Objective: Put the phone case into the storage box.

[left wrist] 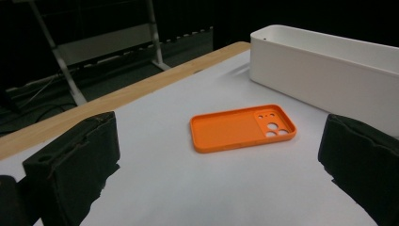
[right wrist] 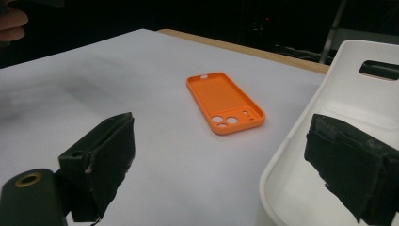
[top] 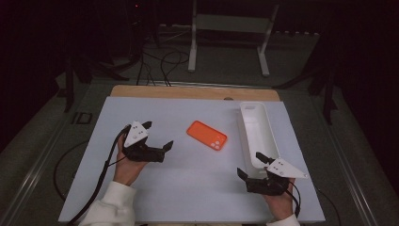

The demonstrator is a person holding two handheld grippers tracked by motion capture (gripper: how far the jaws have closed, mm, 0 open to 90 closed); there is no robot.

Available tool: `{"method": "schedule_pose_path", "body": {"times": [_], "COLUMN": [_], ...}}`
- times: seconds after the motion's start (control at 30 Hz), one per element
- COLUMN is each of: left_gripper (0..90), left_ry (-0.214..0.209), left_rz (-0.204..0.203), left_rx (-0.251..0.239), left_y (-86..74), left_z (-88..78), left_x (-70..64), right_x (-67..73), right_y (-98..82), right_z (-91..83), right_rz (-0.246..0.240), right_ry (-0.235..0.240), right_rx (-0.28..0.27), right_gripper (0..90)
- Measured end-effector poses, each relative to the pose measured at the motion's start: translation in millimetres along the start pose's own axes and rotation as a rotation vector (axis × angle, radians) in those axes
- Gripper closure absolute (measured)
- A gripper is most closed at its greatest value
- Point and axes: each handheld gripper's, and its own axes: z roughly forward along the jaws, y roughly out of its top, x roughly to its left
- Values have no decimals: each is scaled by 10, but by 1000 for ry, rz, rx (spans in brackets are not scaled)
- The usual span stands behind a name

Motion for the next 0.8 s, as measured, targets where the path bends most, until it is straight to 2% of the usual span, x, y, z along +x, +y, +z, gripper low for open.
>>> {"method": "schedule_pose_path", "body": {"times": [0.13,0.2,0.3,0.6,0.8], "left_gripper": [1,1,1,1,1], "left_ry": [-7,-11,-24,-41,-44], "left_rz": [13,37,52,34,7], "left_rx": [0,5,15,35,54], "left_y": [58,100,138,138,149], "left_z": [67,119,204,394,543], "left_x": [-16,-46,-87,-99,-52], "right_x": [-1,0,0,-7,-1], "right_y": [0,0,1,6,7], "right_z": [2,2,0,-8,-1], "right_rz": [0,0,2,4,2], "right_ry": [0,0,0,1,4], "right_rx": [1,0,0,-3,-2], "right_gripper": [89,89,89,89,89]}}
